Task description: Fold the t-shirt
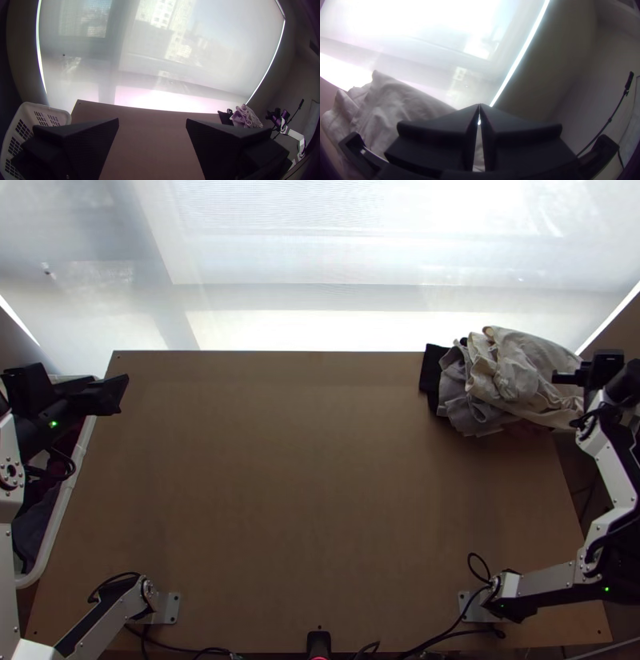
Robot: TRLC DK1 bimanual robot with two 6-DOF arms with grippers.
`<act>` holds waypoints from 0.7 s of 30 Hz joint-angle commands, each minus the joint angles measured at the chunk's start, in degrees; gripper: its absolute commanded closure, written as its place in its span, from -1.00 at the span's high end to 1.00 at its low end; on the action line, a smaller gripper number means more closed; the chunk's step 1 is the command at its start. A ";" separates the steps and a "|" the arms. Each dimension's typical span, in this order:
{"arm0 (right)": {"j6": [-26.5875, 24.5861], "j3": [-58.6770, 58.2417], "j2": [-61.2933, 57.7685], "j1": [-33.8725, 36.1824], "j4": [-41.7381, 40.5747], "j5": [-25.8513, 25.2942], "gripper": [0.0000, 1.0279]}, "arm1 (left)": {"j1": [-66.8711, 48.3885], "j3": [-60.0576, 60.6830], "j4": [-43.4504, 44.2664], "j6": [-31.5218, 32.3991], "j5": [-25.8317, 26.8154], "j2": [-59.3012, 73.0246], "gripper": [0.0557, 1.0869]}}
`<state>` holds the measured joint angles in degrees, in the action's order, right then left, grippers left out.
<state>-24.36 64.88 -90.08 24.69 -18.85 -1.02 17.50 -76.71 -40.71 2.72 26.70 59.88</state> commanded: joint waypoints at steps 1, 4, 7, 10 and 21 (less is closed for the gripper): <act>6.17 1.39 -10.99 -6.32 -7.43 -0.04 -0.95 | -0.18 2.62 -0.86 -2.46 -1.39 -2.31 0.90; 11.70 4.38 -14.51 -6.67 -7.43 1.02 -0.95 | -0.27 4.46 -0.78 -2.63 -1.74 -3.10 0.90; 13.72 5.96 -17.41 -7.37 -7.52 1.98 -0.95 | -0.45 5.78 -0.69 -2.81 -2.35 -3.63 0.90; 15.66 6.66 -20.04 -7.81 -7.87 3.65 -0.95 | -0.36 6.39 -0.51 -2.98 -2.97 -4.07 0.90; 14.43 4.38 -24.00 -13.35 -7.78 4.18 -0.95 | -0.09 7.62 -0.78 -3.60 -3.93 -5.56 0.90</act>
<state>-9.82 69.82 -111.42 14.33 -26.52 2.66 17.21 -69.78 -41.52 -0.71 23.22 55.20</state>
